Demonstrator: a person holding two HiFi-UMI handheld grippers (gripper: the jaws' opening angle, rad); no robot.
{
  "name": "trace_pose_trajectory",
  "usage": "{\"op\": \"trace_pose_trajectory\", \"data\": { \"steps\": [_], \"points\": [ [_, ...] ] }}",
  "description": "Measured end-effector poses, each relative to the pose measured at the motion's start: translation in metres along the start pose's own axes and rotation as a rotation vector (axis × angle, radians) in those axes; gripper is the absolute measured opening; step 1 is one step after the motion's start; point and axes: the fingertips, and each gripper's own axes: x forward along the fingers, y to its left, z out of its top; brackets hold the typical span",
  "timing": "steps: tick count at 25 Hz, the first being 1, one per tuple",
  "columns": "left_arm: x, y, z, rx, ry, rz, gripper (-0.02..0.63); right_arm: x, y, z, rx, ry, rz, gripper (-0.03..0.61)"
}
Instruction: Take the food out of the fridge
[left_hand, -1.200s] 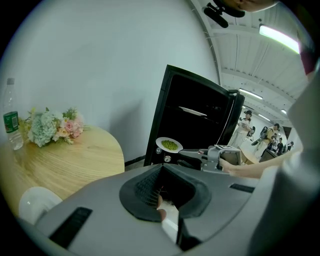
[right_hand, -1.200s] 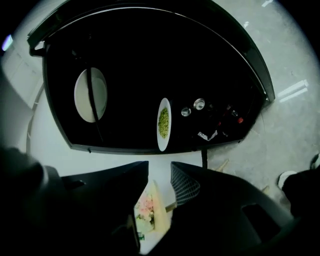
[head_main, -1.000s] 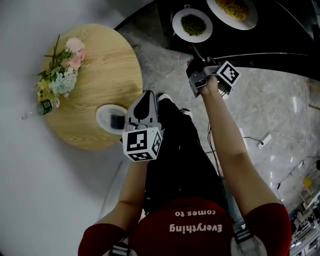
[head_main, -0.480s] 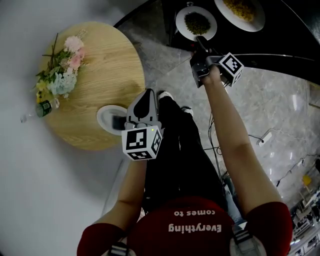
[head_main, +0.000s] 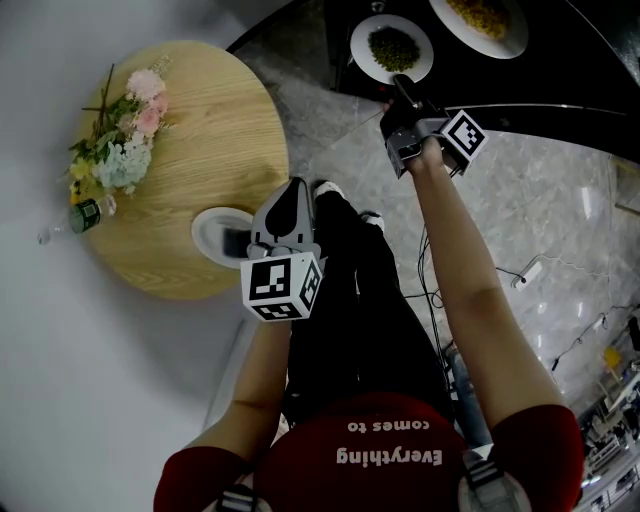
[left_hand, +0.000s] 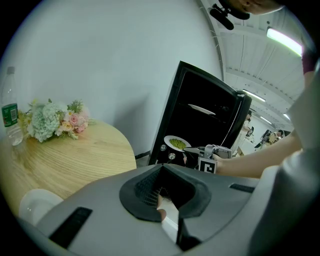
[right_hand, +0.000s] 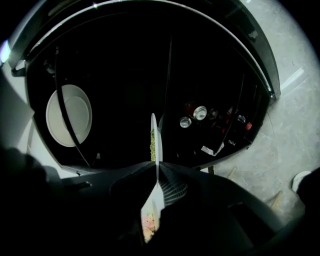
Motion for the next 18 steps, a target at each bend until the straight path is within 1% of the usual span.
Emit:
{"op": "trace_pose_trajectory", "data": {
  "steps": [7, 14, 18],
  "points": [
    [-0.01, -0.012, -0.001, 0.008, -0.015, -0.015, 0.005, -0.034, 0.001, -0.013, 0.014, 0.03, 0.05, 0.021],
    [-0.017, -0.027, -0.004, 0.01, -0.028, -0.024, 0.005, -0.071, 0.024, -0.032, 0.029, 0.069, 0.137, 0.021],
    [-0.022, -0.037, -0.005, -0.005, -0.04, -0.024, 0.005, -0.094, 0.037, -0.055, 0.054, 0.117, 0.18, 0.021]
  ]
}}
